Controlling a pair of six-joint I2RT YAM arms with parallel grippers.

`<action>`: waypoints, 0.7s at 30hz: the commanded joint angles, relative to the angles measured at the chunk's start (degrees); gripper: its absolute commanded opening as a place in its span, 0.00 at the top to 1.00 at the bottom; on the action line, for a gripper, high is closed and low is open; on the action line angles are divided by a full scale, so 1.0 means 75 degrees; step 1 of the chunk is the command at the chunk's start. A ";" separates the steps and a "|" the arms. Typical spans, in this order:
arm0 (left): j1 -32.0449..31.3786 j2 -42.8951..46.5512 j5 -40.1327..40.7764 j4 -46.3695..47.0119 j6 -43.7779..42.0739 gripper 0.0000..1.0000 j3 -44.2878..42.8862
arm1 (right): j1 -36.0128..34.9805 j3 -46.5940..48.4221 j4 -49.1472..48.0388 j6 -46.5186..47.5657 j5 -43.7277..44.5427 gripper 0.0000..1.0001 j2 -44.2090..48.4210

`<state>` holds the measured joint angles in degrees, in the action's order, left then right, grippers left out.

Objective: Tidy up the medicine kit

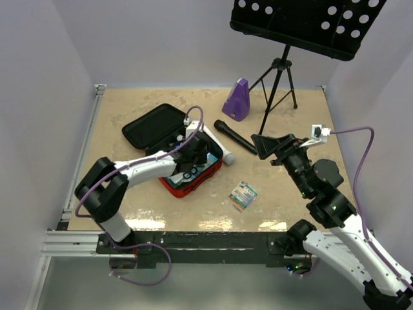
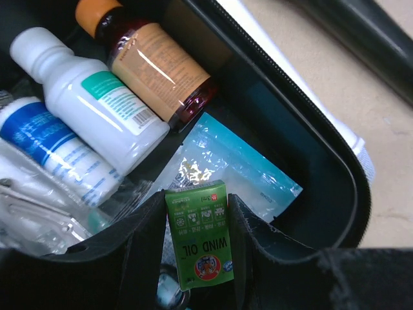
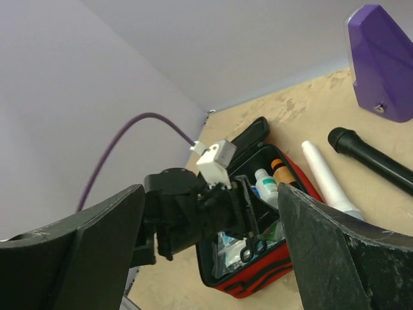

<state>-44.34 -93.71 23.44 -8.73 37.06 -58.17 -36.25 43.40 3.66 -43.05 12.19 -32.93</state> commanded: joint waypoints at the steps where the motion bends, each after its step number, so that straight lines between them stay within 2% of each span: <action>1: 0.0040 -0.0570 0.0015 0.0250 0.0029 0.64 -0.0727 | 0.0005 -0.0161 -0.0301 0.0021 -0.0160 0.12 0.0148; 5: 0.0040 -0.0876 0.0074 0.0402 -0.0837 0.65 -0.0974 | 0.0005 -0.0313 -0.0324 -0.0014 -0.0207 0.12 0.0125; 12: 0.0040 -0.1543 0.0062 0.0087 -0.2595 0.60 -0.1969 | 0.0017 -0.0454 -0.0441 0.0173 -0.0324 0.12 -0.0203; 21: 0.0052 -0.1802 -0.0113 -0.0207 -0.4108 0.55 -0.2228 | 0.0005 -0.0231 -0.0441 0.0490 -0.0078 0.12 -0.0332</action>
<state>-44.25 -107.31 23.09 -9.63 13.63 -72.62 -36.25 40.34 2.55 -41.65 10.90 -35.79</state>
